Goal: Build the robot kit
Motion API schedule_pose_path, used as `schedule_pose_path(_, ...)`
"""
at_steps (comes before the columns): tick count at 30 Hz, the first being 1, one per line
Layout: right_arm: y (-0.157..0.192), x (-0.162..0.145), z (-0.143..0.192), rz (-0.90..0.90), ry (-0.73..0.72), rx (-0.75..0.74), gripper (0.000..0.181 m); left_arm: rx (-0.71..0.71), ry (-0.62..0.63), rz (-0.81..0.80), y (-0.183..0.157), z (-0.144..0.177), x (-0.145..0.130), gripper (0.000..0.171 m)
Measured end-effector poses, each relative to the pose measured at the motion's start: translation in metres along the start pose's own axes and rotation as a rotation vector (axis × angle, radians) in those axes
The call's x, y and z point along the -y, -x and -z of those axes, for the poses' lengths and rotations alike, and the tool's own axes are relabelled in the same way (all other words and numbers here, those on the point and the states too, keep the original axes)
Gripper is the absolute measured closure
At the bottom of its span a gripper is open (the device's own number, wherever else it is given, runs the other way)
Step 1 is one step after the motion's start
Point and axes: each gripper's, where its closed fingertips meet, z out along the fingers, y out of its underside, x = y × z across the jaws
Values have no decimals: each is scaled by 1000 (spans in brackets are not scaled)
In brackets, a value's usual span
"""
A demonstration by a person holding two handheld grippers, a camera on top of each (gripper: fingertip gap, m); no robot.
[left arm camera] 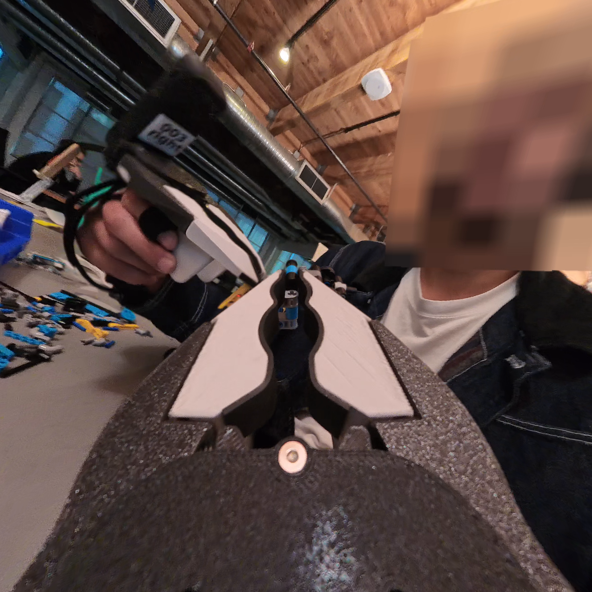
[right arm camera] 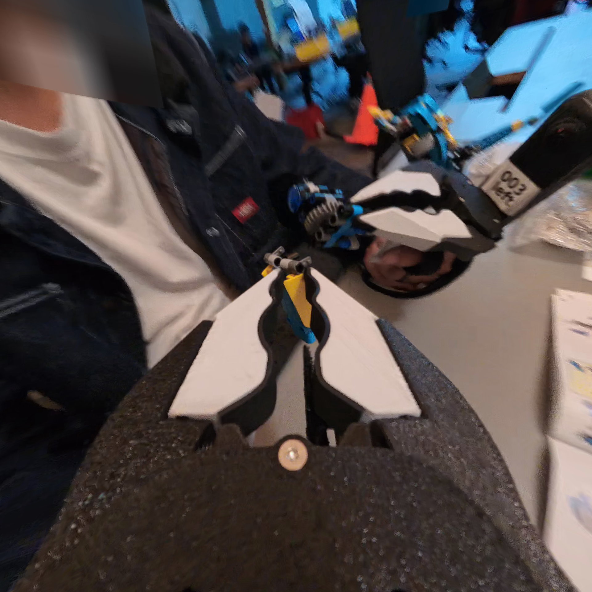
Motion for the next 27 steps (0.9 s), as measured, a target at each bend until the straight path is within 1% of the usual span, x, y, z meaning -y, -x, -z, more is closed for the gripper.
schedule_pose_path(2,-10,-17,-8,92,174,-140,169,1,25,43,6,3,-7,164)
schedule_pose_path(3,-13,-20,-12,142,221,-181,169,9,49,62,10,4,-12,165)
schedule_pose_path(5,-12,-18,-20,244,247,-194,169,17,86,94,15,5,-22,165)
schedule_pose_path(6,-14,-19,-21,264,265,-213,169,18,106,104,16,6,-26,165)
schedule_pose_path(12,-17,-24,-22,269,286,-222,169,39,171,123,19,9,-37,165)
schedule_pose_path(14,-17,-31,-23,246,331,-216,169,55,196,139,24,10,-43,165)
schedule_pose_path(18,-20,-35,-22,216,335,-215,169,72,193,152,28,12,-44,165)
schedule_pose_path(27,-22,-38,-22,210,337,-219,169,79,197,152,30,13,-45,165)
